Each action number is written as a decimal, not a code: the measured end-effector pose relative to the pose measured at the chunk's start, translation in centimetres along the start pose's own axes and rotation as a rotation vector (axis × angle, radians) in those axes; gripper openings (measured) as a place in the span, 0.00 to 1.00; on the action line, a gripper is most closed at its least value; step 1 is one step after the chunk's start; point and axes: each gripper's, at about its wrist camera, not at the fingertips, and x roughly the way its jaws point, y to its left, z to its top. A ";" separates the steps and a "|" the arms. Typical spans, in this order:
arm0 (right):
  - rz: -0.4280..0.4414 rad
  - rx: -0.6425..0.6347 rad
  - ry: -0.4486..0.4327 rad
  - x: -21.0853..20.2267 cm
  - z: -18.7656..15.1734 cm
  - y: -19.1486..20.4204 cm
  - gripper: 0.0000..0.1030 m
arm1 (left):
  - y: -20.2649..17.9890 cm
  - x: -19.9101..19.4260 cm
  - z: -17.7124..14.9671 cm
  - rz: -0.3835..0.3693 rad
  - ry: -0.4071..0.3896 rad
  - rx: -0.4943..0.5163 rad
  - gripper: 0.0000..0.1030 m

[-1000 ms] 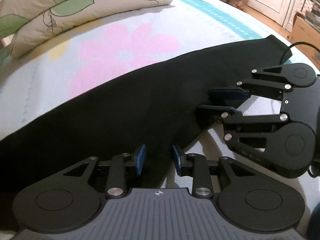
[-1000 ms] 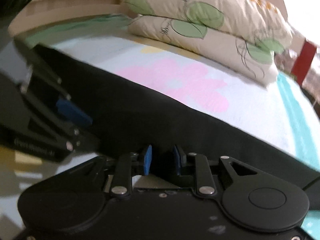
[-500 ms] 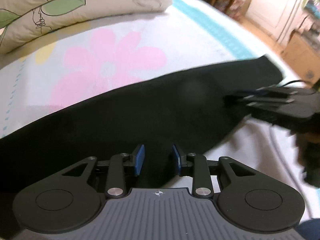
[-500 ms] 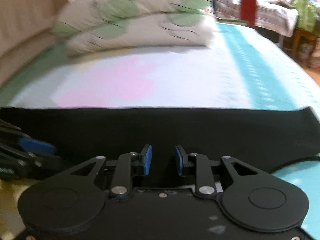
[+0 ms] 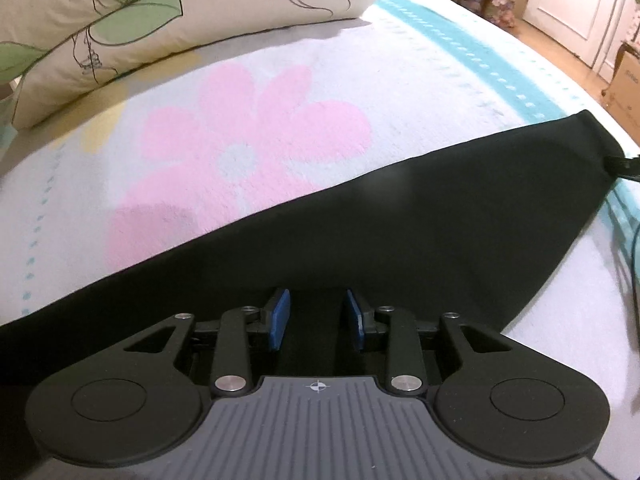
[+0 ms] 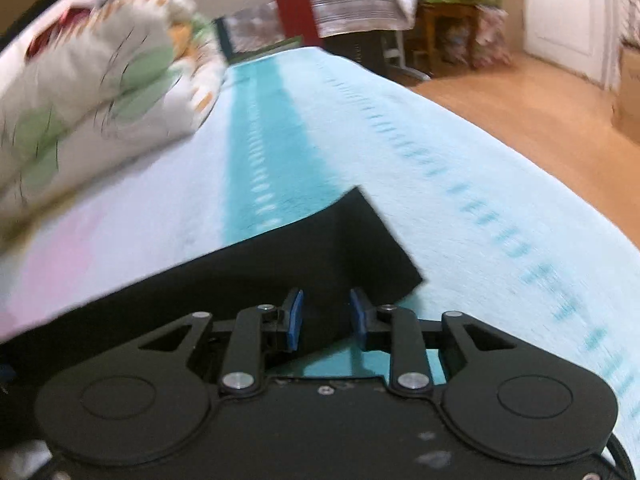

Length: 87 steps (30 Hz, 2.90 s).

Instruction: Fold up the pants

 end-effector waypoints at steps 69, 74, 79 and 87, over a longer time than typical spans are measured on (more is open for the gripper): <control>0.322 -0.652 -0.081 -4.4 -10.9 27.4 0.08 | 12.2 -5.9 -2.6 -0.058 -0.004 -0.290 0.30; 0.312 -0.721 -0.066 -4.0 -13.7 29.3 0.08 | 13.2 -5.6 -3.1 -0.082 -0.007 -0.330 0.30; 0.311 -0.747 -0.044 -3.2 -14.2 30.1 0.35 | 13.2 -5.8 -2.9 -0.094 -0.023 -0.318 0.30; 0.421 -0.790 -0.048 -5.5 -14.3 29.2 0.42 | 12.0 -7.3 -1.6 -0.128 -0.077 -0.298 0.30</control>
